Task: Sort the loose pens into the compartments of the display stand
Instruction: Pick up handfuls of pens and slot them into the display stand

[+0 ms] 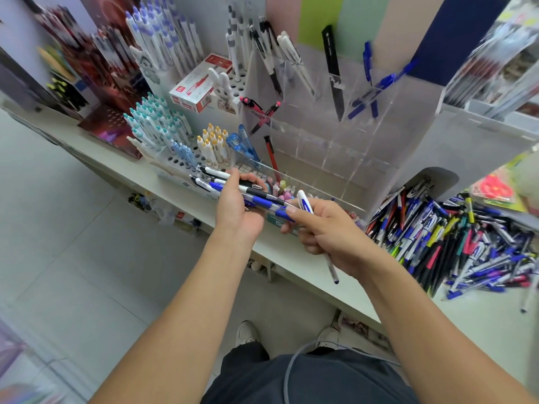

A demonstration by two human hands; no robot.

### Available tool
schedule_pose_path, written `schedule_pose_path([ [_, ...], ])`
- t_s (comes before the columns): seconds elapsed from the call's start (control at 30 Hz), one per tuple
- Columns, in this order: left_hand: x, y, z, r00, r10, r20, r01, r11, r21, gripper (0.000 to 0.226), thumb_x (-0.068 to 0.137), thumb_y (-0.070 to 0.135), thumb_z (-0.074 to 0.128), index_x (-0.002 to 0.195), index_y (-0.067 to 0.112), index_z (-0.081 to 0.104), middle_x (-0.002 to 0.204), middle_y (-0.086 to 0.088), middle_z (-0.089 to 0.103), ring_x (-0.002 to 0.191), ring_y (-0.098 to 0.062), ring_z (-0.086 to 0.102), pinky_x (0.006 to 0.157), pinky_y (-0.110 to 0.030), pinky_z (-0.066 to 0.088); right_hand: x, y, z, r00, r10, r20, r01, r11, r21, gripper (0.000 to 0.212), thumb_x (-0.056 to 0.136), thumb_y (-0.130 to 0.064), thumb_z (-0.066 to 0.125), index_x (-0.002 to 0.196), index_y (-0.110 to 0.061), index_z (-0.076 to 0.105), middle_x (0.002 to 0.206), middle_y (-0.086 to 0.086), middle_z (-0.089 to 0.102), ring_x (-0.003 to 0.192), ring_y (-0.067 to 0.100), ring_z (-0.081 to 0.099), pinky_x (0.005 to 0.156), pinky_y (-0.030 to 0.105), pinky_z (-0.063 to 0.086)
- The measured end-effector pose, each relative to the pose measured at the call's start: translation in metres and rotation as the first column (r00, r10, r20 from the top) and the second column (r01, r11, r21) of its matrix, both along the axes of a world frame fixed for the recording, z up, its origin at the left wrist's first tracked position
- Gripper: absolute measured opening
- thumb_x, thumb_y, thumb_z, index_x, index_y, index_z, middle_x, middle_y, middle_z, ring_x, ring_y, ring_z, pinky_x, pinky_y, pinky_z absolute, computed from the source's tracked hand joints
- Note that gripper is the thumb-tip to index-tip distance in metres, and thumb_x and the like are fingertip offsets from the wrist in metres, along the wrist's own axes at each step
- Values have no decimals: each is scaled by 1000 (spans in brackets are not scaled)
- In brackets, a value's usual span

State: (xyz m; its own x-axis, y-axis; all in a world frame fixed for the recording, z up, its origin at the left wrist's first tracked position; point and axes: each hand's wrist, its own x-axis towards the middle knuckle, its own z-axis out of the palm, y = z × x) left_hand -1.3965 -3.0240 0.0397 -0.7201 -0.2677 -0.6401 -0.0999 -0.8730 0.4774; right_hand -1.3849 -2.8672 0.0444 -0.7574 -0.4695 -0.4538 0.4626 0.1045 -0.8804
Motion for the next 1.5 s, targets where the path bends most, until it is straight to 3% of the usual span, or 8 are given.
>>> schedule_pose_path([
  [0.37, -3, -8, 7, 983, 176, 54, -180, 981, 68, 43, 108, 32, 44, 69, 13, 47, 43, 3, 53, 33, -13, 55, 36, -26, 50, 6, -6, -4, 962, -269, -47, 271, 962, 38, 22, 105, -10, 49, 103, -8, 71, 70, 11, 60, 45, 8, 32, 43, 18, 27],
  [0.53, -15, -30, -13, 967, 248, 49, -253, 960, 124, 37, 106, 30, 47, 72, 16, 46, 54, 6, 51, 47, -10, 54, 78, -32, 59, 0, 10, 10, 937, -273, -218, 303, 945, 122, 23, 104, -11, 51, 99, -13, 73, 68, 10, 62, 42, 5, 37, 43, 18, 32],
  [0.63, -18, -43, -11, 963, 267, 33, -269, 954, 136, 38, 104, 29, 53, 69, 16, 45, 51, 8, 41, 40, -6, 37, 51, -14, 45, -12, 37, 24, 905, -314, -286, 355, 929, 104, 20, 104, -15, 53, 103, -14, 73, 69, 10, 60, 46, 9, 34, 44, 22, 30],
  [0.8, -6, 2, 15, 980, -197, -16, 179, 918, -353, 46, 64, 45, 84, 93, 12, 68, 59, 7, 47, 44, -5, 29, 40, -17, 30, -16, 31, 25, 825, -521, -221, 521, 851, -60, 19, 104, -13, 53, 108, -10, 72, 75, 10, 62, 48, 8, 35, 43, 20, 32],
  [0.9, -6, 41, 18, 947, -320, -37, 266, 842, -469, 31, 69, 27, 90, 86, 13, 68, 68, -4, 49, 46, -9, 25, 39, -20, 29, -9, 15, 20, 808, -517, -283, 528, 848, -42, 16, 103, -12, 56, 109, -9, 70, 69, 7, 62, 43, 6, 37, 43, 20, 34],
  [1.17, -17, 54, 18, 915, -404, 19, 325, 708, -627, 24, 78, 18, 86, 78, 18, 62, 62, 0, 48, 45, -9, 29, 42, -23, 31, -6, 30, 20, 744, -354, -566, 516, 844, 150, 10, 99, -16, 63, 100, -22, 71, 51, -12, 52, 45, 5, 40, 45, 24, 39],
  [1.37, -18, 40, 17, 869, -494, 35, 409, 675, -614, 10, 88, 10, 75, 93, 7, 68, 53, 6, 45, 45, -9, 33, 40, -20, 34, -9, 56, 37, 690, -258, -676, 564, 777, 280, 10, 97, -19, 65, 97, -24, 73, 71, 8, 69, 53, 23, 55, 52, 41, 51],
  [1.5, -13, 23, 17, 696, -712, 93, 622, 532, -575, 16, 91, 8, 70, 105, 1, 70, 59, 3, 50, 45, -8, 35, 40, -18, 32, -25, 84, 63, 819, -293, -493, 411, 900, 146, 4, 87, -11, 77, 88, -7, 77, 50, -4, 55, 43, 3, 41, 43, 13, 34],
])
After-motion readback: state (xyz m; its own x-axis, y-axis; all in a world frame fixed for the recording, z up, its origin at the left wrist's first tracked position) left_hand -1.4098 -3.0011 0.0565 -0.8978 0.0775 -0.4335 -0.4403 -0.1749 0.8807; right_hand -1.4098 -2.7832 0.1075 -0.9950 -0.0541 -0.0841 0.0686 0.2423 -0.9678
